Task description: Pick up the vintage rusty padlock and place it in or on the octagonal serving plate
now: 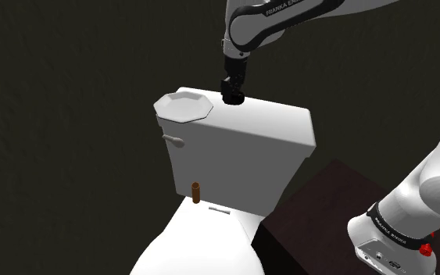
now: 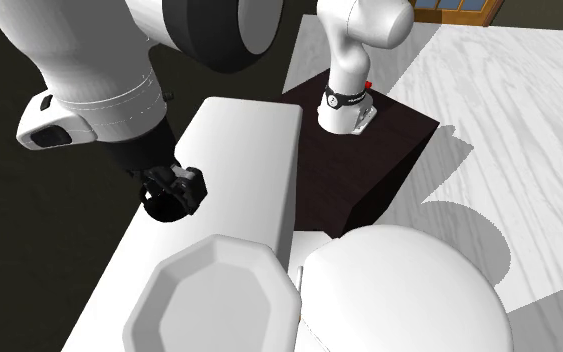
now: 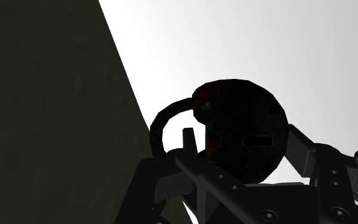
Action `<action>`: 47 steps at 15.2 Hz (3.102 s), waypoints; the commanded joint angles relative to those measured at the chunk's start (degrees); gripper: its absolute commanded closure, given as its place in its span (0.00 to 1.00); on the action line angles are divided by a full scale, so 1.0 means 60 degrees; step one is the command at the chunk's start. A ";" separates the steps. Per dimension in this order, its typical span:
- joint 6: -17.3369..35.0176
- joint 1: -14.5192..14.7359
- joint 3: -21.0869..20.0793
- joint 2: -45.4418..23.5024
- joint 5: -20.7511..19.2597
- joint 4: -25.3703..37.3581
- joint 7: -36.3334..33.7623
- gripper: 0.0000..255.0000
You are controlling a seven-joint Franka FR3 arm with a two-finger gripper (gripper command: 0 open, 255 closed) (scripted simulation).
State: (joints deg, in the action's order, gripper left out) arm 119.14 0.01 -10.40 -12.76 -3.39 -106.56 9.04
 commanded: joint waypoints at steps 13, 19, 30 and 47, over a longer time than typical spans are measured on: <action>-0.0700 -0.0010 -0.0015 0.0244 0.0065 0.0459 0.0050 1.00; -0.1419 -0.0013 -0.0026 0.0423 0.0113 0.1002 0.0088 1.00; -0.2439 0.0819 -0.0467 -0.0596 -0.0185 0.2984 -0.1156 1.00; -0.2878 0.2420 -0.0787 -0.3202 -0.0899 0.5911 -0.2913 1.00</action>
State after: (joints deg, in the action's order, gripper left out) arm 101.03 14.52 -15.13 -31.85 -8.74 -70.40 -8.32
